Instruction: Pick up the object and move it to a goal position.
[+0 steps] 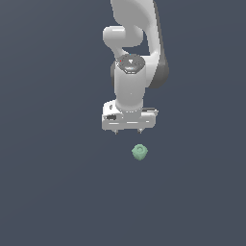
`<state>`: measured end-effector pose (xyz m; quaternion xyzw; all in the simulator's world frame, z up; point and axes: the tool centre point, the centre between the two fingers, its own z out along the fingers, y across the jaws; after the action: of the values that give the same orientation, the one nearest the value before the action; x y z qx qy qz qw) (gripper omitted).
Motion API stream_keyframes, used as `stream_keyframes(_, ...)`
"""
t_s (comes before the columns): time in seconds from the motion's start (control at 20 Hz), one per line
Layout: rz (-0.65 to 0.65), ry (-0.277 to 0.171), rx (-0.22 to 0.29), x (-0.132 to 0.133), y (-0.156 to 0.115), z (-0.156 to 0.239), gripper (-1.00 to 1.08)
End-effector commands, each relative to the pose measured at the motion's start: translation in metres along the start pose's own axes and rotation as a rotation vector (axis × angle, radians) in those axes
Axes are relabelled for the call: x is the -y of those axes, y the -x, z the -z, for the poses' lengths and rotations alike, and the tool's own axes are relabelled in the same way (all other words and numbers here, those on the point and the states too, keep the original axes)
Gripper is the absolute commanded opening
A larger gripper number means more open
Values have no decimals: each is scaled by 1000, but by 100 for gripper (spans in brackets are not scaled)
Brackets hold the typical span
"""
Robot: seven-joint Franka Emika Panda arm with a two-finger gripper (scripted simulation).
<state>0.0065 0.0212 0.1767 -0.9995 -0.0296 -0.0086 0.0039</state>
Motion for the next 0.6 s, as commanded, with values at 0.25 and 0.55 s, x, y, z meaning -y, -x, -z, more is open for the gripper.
stream_keyframes(0.25, 13, -1, 17, 11, 2, -4, 100)
stream_keyframes(0.55, 20, -1, 32, 20, 4, -7, 100)
